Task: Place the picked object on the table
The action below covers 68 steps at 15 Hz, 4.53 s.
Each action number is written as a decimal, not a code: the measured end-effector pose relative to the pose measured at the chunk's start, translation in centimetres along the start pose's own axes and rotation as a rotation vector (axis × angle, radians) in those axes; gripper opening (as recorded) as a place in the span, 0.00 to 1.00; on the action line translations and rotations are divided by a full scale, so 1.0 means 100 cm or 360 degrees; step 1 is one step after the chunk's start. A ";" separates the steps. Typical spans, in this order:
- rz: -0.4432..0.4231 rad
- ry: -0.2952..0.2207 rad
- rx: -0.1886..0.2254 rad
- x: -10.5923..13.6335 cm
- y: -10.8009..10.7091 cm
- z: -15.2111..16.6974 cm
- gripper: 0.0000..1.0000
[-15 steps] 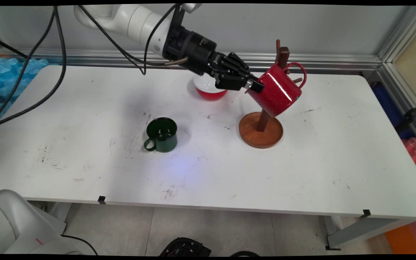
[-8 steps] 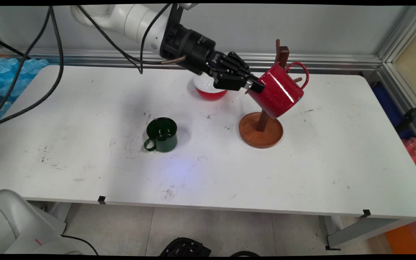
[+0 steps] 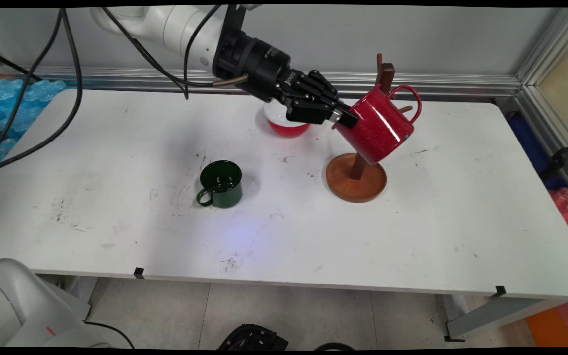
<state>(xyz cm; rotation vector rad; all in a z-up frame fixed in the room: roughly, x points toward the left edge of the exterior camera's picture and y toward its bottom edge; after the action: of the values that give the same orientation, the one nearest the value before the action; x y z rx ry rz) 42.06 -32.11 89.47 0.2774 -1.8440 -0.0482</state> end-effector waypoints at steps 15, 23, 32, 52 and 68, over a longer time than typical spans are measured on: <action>0.0012 -0.0126 0.0007 -0.015 0.001 -0.042 0.00; 0.0063 -0.0230 0.0061 -0.026 -0.012 -0.068 0.00; 0.0181 -0.0393 0.0106 -0.037 -0.027 -0.090 0.00; 0.0619 -0.0941 0.0103 -0.058 -0.064 -0.128 0.00; 0.0894 -0.1252 0.0020 -0.075 -0.078 -0.150 0.00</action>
<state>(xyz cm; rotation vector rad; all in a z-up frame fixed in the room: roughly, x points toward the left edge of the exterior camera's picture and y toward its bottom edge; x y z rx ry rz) 59.60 -36.42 85.35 -0.3105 -2.6402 0.2810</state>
